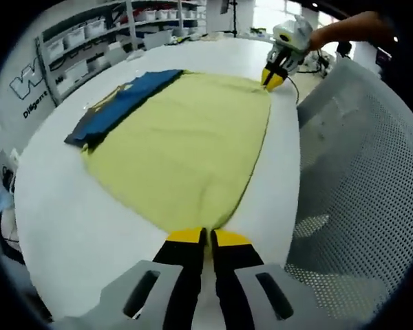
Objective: Fold the garment on the visible template until the final outline fits inside the template.
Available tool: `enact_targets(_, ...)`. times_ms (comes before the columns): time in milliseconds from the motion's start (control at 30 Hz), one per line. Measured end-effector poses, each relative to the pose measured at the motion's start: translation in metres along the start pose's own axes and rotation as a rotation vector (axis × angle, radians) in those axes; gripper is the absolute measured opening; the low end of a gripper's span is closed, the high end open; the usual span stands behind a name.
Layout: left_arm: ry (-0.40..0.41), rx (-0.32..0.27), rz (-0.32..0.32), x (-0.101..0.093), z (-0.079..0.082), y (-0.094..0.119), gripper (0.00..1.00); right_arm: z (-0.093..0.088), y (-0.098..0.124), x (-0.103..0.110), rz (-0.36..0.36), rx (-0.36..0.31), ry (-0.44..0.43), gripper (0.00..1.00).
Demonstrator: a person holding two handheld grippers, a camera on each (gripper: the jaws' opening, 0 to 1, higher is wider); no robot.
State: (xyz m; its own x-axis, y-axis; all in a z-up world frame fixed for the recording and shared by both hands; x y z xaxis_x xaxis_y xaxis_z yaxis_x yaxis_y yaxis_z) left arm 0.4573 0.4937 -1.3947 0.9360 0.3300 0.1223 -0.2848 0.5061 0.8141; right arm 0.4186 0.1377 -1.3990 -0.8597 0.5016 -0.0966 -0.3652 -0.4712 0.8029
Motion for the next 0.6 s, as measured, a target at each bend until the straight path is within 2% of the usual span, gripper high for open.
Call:
enact_targets(167,0.009,-0.006,-0.009,-0.0004,0.0020,-0.0013,0.10,0.0013,-0.0007,0.0005,-0.010,0.016,0.009,0.00)
enact_targets(300,0.019,-0.017,-0.008,-0.0008,0.0022,-0.0013,0.19,0.0015,-0.0011,0.0006,-0.003,0.030,0.021,0.00)
enact_targets(400,0.035,-0.014,-0.012,0.0003,0.0026,-0.0017,0.19,0.0025,-0.0014,0.0004,0.002,0.043,0.012,0.00)
enact_targets(600,0.065,0.020,-0.023,-0.0021,0.0044,-0.0028,0.15,0.0065,-0.0042,-0.0010,0.020,0.109,0.036,0.00)
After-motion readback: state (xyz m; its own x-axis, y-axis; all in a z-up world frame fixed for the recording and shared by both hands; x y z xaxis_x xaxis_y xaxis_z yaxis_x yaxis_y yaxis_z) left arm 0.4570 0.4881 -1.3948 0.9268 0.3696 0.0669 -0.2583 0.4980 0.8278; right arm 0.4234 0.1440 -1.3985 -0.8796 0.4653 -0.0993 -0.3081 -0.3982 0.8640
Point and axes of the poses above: the point that each gripper's makers call its tool centre point, and the gripper's own axes: y roughly backward along the fingers, x roughly to its left, z roughly out of its top, the point moved 6 cm from there along y, roughly backward along the fingers, and after that the axes turned 2 degrees about z, right-handed, at the moved point
